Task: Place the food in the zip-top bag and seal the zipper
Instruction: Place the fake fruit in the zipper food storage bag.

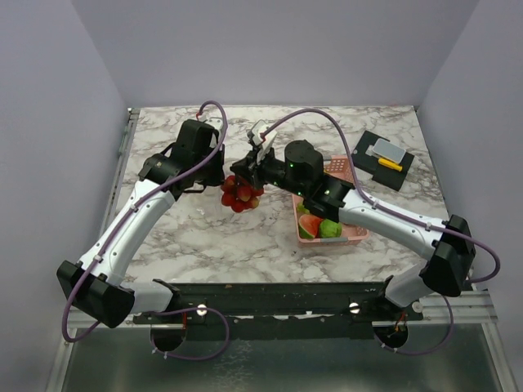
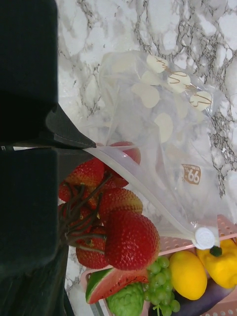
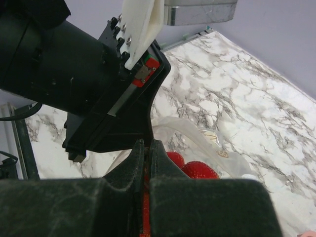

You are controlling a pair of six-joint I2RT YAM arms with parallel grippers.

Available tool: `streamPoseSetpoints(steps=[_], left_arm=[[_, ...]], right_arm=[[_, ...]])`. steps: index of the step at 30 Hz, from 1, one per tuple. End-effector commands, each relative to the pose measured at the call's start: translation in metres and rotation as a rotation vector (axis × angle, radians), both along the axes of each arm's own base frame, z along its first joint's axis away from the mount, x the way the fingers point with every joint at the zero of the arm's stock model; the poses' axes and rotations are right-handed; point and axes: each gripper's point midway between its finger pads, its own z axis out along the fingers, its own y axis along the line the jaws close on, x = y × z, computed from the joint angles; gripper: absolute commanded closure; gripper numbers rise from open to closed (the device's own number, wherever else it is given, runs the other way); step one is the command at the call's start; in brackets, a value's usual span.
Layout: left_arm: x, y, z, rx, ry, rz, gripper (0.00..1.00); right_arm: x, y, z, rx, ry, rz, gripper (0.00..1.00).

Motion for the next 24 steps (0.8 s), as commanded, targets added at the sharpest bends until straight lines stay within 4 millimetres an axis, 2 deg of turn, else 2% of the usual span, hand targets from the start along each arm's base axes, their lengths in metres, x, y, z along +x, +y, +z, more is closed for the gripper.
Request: streamPoseSetpoints(steps=[1,5,8,13,18,24], left_arm=[[-0.004,-0.01,0.018,-0.064,-0.013,-0.028,1.0],[-0.004,-0.01,0.017,-0.065,-0.01,-0.026,1.0],[-0.004,-0.011,0.018,-0.068,-0.012,-0.027,1.0],[-0.005,-0.015,0.023,-0.09,-0.014,-0.04,1.0],[-0.008,-0.018,0.025,-0.109,-0.005,-0.058,1.0],[-0.013,-0.02,0.025,-0.119,0.003,-0.069,1.0]], right_arm=[[-0.003,0.014,0.003,0.045,0.005,0.009,0.99],[-0.015,0.02,0.007,0.098,0.029,0.058,0.99],[-0.022,0.019,0.014,0.153,0.032,0.073,0.99],[-0.026,0.015,0.014,0.226,0.063,0.066,0.99],[-0.033,0.004,0.033,0.329,0.048,0.067,0.99],[-0.032,-0.013,0.059,0.41,0.005,0.014,0.99]])
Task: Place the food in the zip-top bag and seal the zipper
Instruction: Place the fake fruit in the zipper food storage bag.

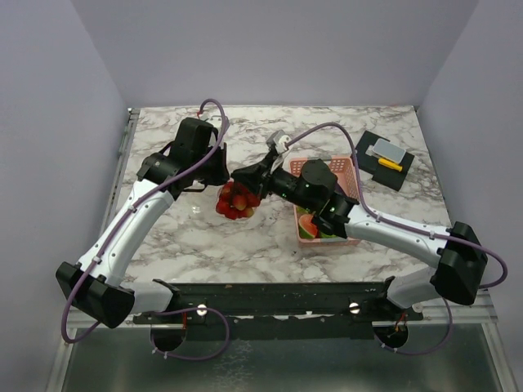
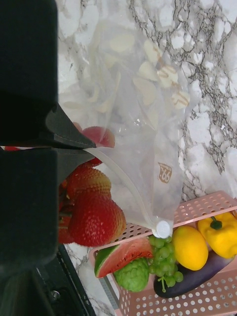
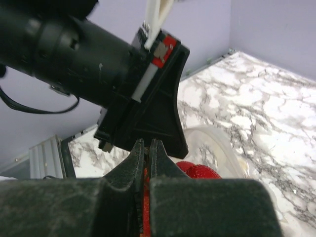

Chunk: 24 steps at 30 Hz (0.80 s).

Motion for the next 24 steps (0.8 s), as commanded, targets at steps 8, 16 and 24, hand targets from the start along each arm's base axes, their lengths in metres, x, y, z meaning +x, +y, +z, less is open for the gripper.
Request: streamPoseSetpoints(steps=[8,16,24], left_arm=[[-0.011,-0.011,0.017,-0.069,0.001,-0.051,1.0],[-0.015,-0.016,0.027,-0.106,-0.005,-0.075,1.0],[-0.017,-0.023,0.03,-0.137,0.006,-0.098,1.0]], right_arm=[[-0.007,-0.011,0.064,0.196,-0.071,-0.019,0.99],[-0.001,-0.01,0.024,0.116,-0.033,-0.048,0.99],[0.016,-0.018,-0.001,0.071,0.031,-0.157,0.99]])
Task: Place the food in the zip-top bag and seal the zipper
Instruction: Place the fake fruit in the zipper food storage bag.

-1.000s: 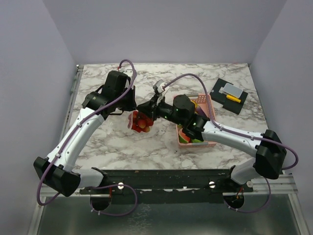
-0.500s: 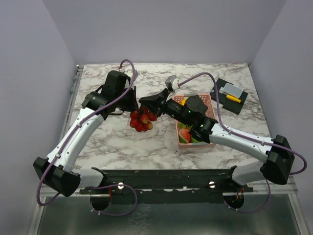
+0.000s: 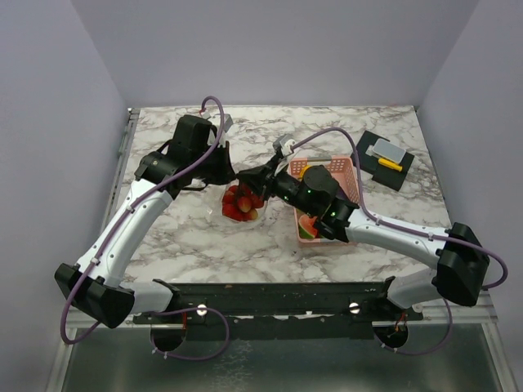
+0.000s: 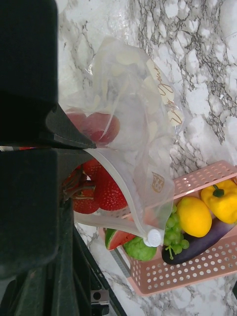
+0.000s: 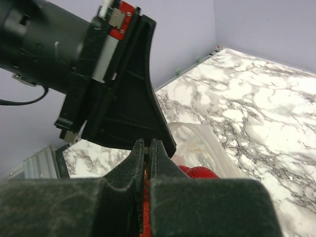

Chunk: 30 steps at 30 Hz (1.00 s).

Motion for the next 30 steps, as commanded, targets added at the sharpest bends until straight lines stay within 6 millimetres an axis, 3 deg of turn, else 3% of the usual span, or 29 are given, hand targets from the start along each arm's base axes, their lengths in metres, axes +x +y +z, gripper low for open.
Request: streamPoseSetpoints(steps=[1,12,20,30], left_arm=[[-0.008,-0.007,0.016,-0.055,-0.006,-0.029,1.0],[-0.003,-0.008,0.012,-0.068,-0.007,-0.003,1.0],[0.001,-0.008,0.009,-0.062,-0.012,0.009,1.0],[0.003,-0.006,0.009,-0.061,-0.021,0.022,1.0]], right_arm=[[0.013,-0.003,-0.002,0.012,0.031,-0.09,0.99],[0.017,0.008,-0.016,0.016,0.115,-0.086,0.98],[0.007,0.01,-0.012,-0.018,0.116,-0.031,0.56],[0.002,-0.026,0.013,-0.087,0.089,-0.112,0.46]])
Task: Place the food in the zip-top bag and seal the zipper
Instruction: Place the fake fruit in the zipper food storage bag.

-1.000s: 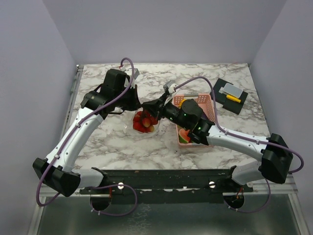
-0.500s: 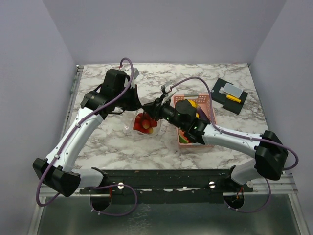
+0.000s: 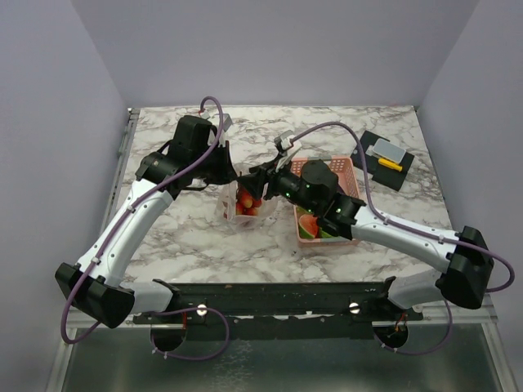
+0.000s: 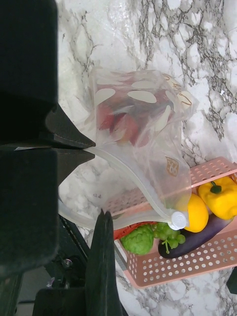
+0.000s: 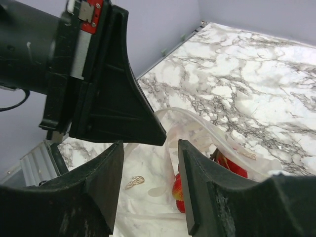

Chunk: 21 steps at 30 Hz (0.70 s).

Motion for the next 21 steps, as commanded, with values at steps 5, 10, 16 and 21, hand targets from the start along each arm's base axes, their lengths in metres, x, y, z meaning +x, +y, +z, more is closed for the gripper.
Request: streamPoseSetpoints(steps=[5,10,16,21], left_arm=[[0.004,-0.003,0.01,-0.026,-0.042,0.01,1.0],[0.005,-0.002,0.009,-0.024,-0.044,0.015,1.0],[0.003,-0.001,0.006,-0.024,-0.039,0.016,1.0],[0.002,0.0,0.007,-0.026,-0.042,0.018,1.0]], right_arm=[[-0.002,-0.043,0.029,-0.074,0.026,-0.134,0.43],[0.0,-0.065,0.011,-0.173,0.123,-0.235,0.38],[-0.006,-0.079,-0.026,-0.299,0.276,-0.29,0.37],[-0.014,-0.077,-0.05,-0.305,0.361,-0.278,0.37]])
